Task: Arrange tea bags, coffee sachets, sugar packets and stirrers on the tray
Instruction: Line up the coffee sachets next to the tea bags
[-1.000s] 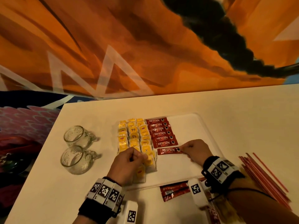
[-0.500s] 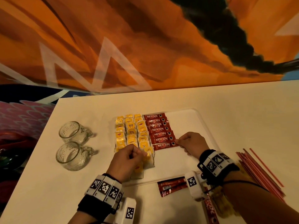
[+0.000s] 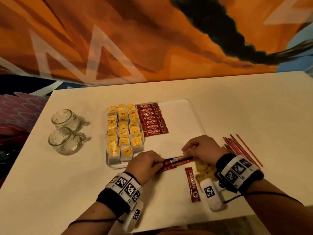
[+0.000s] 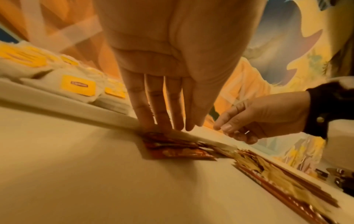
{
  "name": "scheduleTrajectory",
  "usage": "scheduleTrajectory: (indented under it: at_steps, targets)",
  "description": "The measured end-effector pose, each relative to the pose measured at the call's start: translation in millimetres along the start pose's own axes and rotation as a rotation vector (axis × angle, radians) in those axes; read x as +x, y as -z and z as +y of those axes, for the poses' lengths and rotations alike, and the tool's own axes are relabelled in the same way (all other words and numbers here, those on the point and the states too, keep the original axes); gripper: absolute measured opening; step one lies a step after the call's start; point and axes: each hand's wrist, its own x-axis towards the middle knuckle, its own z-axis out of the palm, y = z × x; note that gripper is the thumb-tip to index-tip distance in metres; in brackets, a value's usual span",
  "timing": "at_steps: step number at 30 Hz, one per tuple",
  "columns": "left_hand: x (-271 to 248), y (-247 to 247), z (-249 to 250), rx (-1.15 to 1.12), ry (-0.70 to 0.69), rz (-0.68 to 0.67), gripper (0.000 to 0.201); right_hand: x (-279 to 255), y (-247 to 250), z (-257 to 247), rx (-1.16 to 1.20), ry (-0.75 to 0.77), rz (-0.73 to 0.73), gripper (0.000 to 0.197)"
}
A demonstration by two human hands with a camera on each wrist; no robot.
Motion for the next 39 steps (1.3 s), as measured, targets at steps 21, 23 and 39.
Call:
scheduleTrajectory:
  at_steps: [21,23,39]
  targets:
    - [-31.2,-35.5,32.6,0.248,0.265,0.073,0.063,-17.0,-17.9,-5.3,-0.48,0.22,-0.166,0.036]
    - [-26.2,-36.0,37.3,0.343,0.261,0.056,0.055,-17.5,-19.0,-1.7,-0.493,0.21,-0.172,0.034]
    - [-22.5,-26.2,47.5,-0.906,0.419,0.305,0.012,-31.2,-8.7,-15.9,0.26,0.169,-0.128,0.011]
